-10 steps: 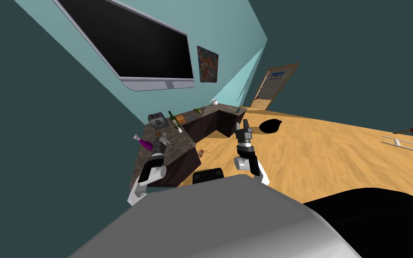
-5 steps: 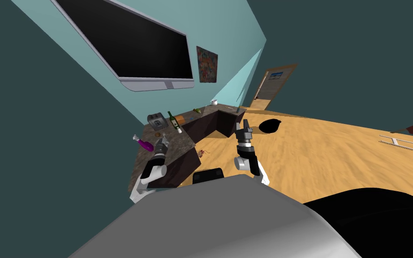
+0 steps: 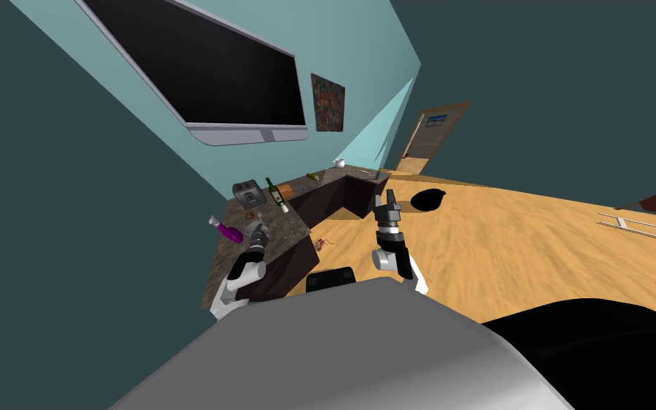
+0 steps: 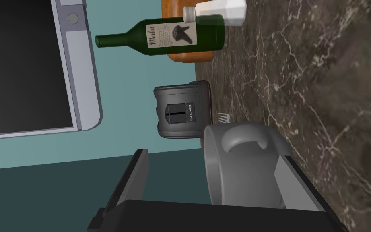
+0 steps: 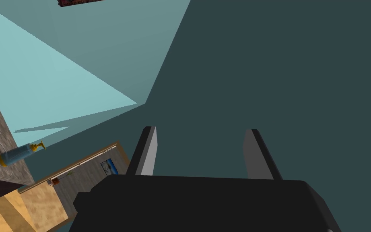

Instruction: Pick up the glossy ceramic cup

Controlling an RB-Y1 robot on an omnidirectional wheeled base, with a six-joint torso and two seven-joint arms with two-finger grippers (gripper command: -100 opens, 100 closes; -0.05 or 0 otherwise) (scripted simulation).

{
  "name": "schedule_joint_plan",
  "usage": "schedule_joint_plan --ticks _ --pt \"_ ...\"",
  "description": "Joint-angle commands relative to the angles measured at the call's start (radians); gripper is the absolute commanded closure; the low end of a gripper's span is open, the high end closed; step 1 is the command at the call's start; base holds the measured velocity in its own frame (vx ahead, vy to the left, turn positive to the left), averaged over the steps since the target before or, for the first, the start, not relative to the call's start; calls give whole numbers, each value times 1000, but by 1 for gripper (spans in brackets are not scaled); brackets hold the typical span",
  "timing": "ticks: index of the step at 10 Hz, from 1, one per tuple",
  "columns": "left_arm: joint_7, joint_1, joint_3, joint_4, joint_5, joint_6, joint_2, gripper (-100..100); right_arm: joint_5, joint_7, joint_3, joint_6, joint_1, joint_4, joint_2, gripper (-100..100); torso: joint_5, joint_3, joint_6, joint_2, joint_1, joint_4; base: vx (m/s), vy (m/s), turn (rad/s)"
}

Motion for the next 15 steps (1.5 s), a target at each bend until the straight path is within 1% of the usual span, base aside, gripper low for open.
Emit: schedule_joint_plan --ticks 1,3,4,5,6,7,8,9,10,11,12,13,14,15 --pt "2 -16 -3 38 -8 38 9 -100 0 0 0 0 0 0 0 0 0 0 0 0 0 0 34 40 -40" --pt "4 -29 -7 65 -22 71 13 -100 0 0 0 0 0 0 0 0 0 0 0 -1 2 0 56 51 -33" --pt "2 -22 -6 52 -19 57 8 -100 0 0 0 0 0 0 0 0 0 -1 0 -2 2 0 36 30 -11" --pt "2 -23 -6 54 -20 61 8 0 0 0 0 0 0 0 0 0 0 -1 0 -1 1 0 6 5 1" --pt "-5 -73 -32 103 -28 52 -8 -100 0 0 0 0 0 0 0 0 0 0 0 1 -1 0 -8 19 301" --pt "-5 -81 -32 112 -28 52 -8 -100 0 0 0 0 0 0 0 0 0 1 -1 2 0 0 -10 10 154" --pt "-11 -114 -57 148 -37 43 -23 -100 0 0 0 0 0 0 0 0 0 1 0 2 -1 0 -14 21 224" --pt "-11 -135 -57 170 -37 43 -23 -100 0 0 0 0 0 0 0 0 0 1 -1 2 0 0 -10 17 148" --pt "-11 -138 -57 170 -37 43 -23 -100 0 0 0 0 0 0 0 0 0 1 0 2 0 0 -2 8 8" --pt "-18 -177 -83 212 -45 35 -38 -100 0 0 0 0 0 0 0 0 0 1 0 2 -1 0 -8 21 276" --pt "-18 -196 -83 229 -45 35 -38 -100 0 0 0 0 0 0 0 0 0 1 -1 2 0 0 -7 13 152" --pt "-25 -235 -108 264 -54 26 -54 -100 0 0 0 0 0 0 0 0 0 1 0 2 -1 0 -9 25 271" --pt "-25 -253 -108 287 -54 26 -54 -100 0 0 0 0 0 0 0 0 0 1 -1 2 0 0 -6 15 150" --pt "-25 -253 -108 287 -54 26 -54 -100 0 0 0 0 0 0 0 0 0 1 0 2 0 0 -3 4 -24"
